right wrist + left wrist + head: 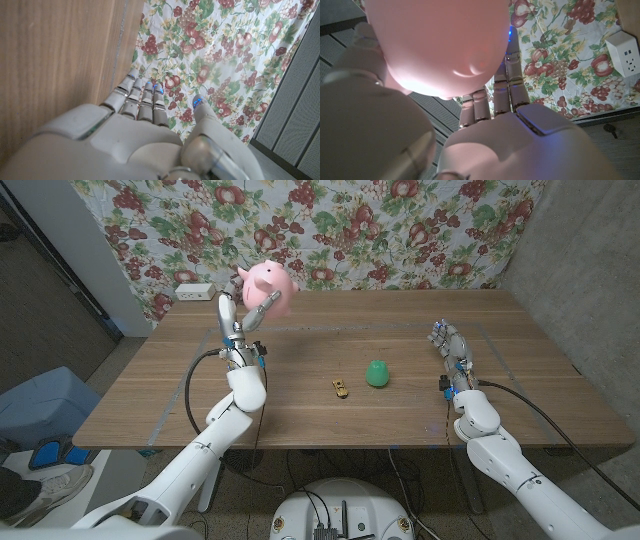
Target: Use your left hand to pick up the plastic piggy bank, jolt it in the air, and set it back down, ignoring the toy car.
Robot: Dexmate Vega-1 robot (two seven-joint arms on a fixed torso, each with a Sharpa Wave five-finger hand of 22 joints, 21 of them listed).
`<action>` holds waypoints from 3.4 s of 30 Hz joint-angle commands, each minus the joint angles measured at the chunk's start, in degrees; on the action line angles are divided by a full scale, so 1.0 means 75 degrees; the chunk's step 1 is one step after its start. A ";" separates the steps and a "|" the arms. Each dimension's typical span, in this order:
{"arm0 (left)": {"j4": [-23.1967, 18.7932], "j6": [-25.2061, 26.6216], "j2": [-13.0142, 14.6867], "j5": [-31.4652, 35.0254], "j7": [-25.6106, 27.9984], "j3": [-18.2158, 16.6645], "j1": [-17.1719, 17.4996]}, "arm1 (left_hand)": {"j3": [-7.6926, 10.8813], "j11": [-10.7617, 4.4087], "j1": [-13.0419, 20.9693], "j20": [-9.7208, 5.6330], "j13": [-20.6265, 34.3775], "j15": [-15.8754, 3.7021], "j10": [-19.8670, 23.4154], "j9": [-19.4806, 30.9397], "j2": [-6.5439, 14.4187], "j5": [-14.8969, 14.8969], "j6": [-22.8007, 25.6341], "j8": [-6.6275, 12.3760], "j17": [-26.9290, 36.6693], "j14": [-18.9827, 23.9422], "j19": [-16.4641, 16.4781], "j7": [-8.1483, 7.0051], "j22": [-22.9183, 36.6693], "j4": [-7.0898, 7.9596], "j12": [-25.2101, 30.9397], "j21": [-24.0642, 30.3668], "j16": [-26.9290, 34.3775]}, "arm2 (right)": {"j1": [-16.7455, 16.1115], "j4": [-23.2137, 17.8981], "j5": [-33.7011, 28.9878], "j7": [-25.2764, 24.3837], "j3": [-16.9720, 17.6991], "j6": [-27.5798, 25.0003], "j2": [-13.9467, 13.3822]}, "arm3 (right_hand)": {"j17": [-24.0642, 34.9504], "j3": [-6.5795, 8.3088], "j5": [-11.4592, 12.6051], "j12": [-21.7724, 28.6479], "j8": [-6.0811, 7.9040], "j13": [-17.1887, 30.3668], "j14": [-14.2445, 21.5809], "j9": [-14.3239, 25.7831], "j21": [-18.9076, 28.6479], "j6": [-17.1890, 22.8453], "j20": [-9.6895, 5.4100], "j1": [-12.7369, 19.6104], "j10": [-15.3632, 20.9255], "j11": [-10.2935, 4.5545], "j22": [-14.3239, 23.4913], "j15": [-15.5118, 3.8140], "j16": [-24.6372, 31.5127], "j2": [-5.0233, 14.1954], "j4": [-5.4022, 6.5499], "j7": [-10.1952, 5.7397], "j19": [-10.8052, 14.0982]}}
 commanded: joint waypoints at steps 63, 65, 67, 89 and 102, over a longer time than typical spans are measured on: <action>-0.3247 0.6616 0.2194 -0.1531 -0.3105 0.0741 -0.0131 | 0.2022 -0.1894 0.3170 -0.2688 0.0003 -0.4015 0.1880 0.1649 0.3242 0.1146 0.2876 -0.0097 -0.0003 0.2998 0.0276 -0.1405 0.0038 0.0047 0.0038 0.1087 -0.0002 | 0.0058 -0.0039 -0.0111 -0.0051 -0.0082 -0.0090 0.0032 | -0.0023 0.0044 0.0063 -0.0022 0.0000 0.0024 0.0050 0.0031 -0.0038 0.0024 -0.0012 -0.0061 0.0052 -0.0022 0.0042 -0.0006 0.0003 0.0002 0.0018 -0.0020 0.0052; -0.3219 0.6695 0.2200 -0.1562 -0.3155 0.0772 -0.0180 | 0.2028 -0.1882 0.3172 -0.2688 -0.0002 -0.4015 0.1876 0.1644 0.3245 0.1147 0.2880 -0.0104 0.0006 0.3010 0.0271 -0.1403 0.0035 0.0046 0.0034 0.1084 0.0007 | 0.0065 -0.0035 -0.0101 -0.0049 -0.0082 -0.0100 0.0034 | -0.0023 0.0044 0.0063 -0.0023 0.0000 0.0024 0.0051 0.0031 -0.0038 0.0022 -0.0016 -0.0061 0.0048 -0.0012 0.0042 -0.0005 0.0004 0.0002 0.0018 -0.0021 0.0051; -0.3195 0.6722 0.2240 -0.1599 -0.3249 0.0807 -0.0228 | 0.2027 -0.1879 0.3167 -0.2685 0.0002 -0.4014 0.1875 0.1637 0.3244 0.1147 0.2895 -0.0107 -0.0007 0.2999 0.0271 -0.1402 0.0036 0.0048 0.0037 0.1086 -0.0006 | 0.0072 -0.0028 -0.0101 -0.0045 -0.0086 -0.0108 0.0029 | -0.0023 0.0045 0.0062 -0.0023 -0.0001 0.0024 0.0054 0.0031 -0.0038 0.0022 -0.0016 -0.0062 0.0048 -0.0015 0.0042 -0.0003 0.0005 0.0003 0.0018 -0.0019 0.0051; -0.3163 0.7782 0.2481 -0.1864 -0.3975 0.1259 -0.0805 | 0.2049 -0.1868 0.3157 -0.2680 0.0004 -0.4015 0.1868 0.1668 0.3246 0.1152 0.2893 -0.0153 -0.0034 0.3008 0.0257 -0.1401 0.0032 0.0043 0.0037 0.1084 -0.0031 | 0.0212 0.0167 -0.0041 0.0022 -0.0134 -0.0100 0.0089 | -0.0025 0.0047 0.0060 -0.0024 -0.0001 0.0025 0.0061 0.0032 -0.0039 0.0020 -0.0020 -0.0069 0.0046 -0.0014 0.0043 -0.0018 0.0011 0.0004 0.0025 -0.0024 0.0054; -0.3020 0.8360 0.2607 -0.1816 -0.4351 0.1673 -0.1240 | 0.2060 -0.1861 0.3144 -0.2670 -0.0009 -0.4015 0.1842 0.1681 0.3245 0.1155 0.2887 -0.0187 -0.0051 0.3012 0.0246 -0.1407 0.0029 0.0047 0.0024 0.1079 -0.0047 | 0.0255 0.0246 -0.0027 0.0030 -0.0149 -0.0088 0.0109 | -0.0028 0.0049 0.0059 -0.0025 -0.0003 0.0025 0.0049 0.0031 -0.0042 0.0014 -0.0022 -0.0073 0.0042 -0.0007 0.0043 -0.0005 0.0007 0.0002 0.0026 -0.0027 0.0051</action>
